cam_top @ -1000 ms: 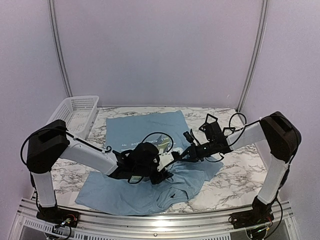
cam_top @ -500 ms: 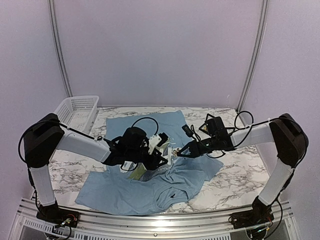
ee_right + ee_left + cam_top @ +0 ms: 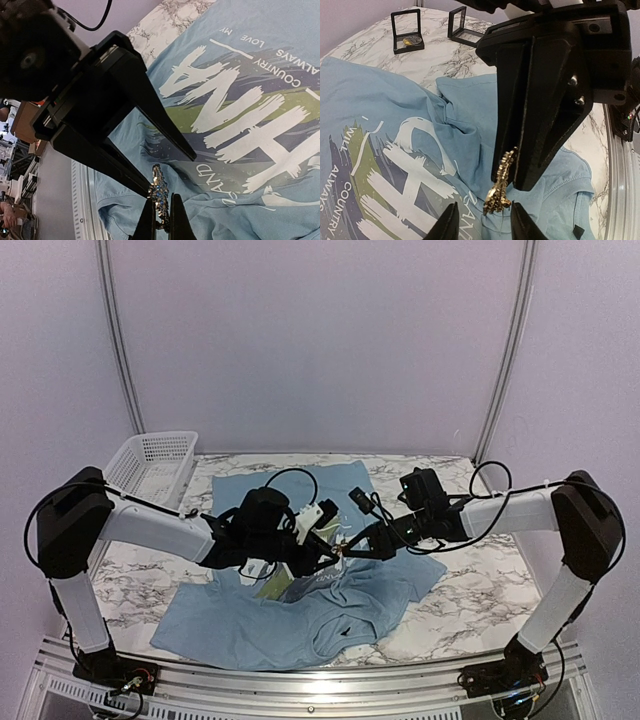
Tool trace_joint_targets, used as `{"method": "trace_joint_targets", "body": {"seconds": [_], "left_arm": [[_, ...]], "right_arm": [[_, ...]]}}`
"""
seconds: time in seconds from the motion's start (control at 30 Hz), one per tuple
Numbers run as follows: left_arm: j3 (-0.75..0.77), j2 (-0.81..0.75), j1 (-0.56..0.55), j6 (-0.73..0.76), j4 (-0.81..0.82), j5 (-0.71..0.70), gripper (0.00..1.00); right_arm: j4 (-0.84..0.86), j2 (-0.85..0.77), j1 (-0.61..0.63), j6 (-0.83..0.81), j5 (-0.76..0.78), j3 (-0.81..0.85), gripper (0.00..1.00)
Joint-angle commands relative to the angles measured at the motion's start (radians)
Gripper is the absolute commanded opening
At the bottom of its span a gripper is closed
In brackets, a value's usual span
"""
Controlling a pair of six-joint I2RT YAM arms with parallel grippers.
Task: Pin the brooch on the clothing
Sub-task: Pass from the right arm to the left
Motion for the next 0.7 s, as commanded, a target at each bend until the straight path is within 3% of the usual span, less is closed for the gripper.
{"method": "trace_joint_targets", "body": {"seconds": [0.0,0.33,0.4,0.57,0.67], "left_arm": [[-0.018,-0.039,0.004,0.005,0.015,0.035,0.30],[-0.033,-0.081,0.004,0.013,0.021,0.064,0.30],[-0.032,-0.084,0.004,0.013,0.023,0.069,0.25],[-0.030,-0.082,0.004,0.013,0.025,0.085,0.02],[-0.033,-0.084,0.004,0.012,0.027,0.106,0.00]], "right_arm": [[-0.017,-0.036,0.017,-0.050,-0.036,0.022,0.00],[-0.031,-0.050,0.046,-0.087,-0.052,0.028,0.00],[-0.016,-0.050,0.049,-0.079,-0.059,0.025,0.00],[-0.013,-0.049,0.057,-0.080,-0.060,0.030,0.00],[-0.010,-0.055,0.056,-0.080,-0.062,0.029,0.00]]}}
